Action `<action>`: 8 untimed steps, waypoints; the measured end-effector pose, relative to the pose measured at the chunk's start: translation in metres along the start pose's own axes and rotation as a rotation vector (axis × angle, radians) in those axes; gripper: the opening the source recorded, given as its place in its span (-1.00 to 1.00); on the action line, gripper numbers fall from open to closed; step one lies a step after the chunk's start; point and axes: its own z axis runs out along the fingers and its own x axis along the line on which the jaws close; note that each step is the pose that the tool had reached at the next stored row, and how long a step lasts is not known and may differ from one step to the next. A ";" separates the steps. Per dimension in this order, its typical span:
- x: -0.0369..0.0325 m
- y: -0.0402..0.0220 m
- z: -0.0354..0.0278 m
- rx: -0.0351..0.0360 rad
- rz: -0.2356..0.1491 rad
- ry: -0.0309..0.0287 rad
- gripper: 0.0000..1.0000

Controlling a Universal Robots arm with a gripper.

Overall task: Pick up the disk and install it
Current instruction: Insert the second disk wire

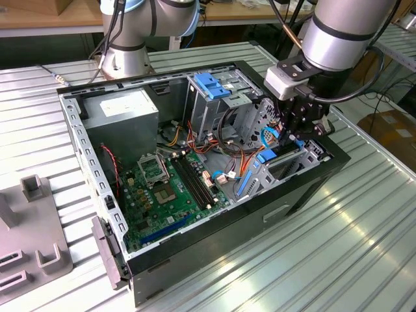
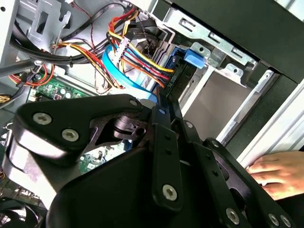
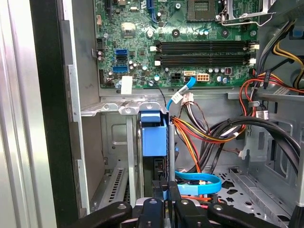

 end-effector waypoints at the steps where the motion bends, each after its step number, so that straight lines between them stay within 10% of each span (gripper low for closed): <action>1: 0.0001 0.0000 0.0000 0.0001 0.000 0.0000 -0.68; 8: 0.0004 0.0002 0.0023 0.0012 0.000 -0.0001 -0.68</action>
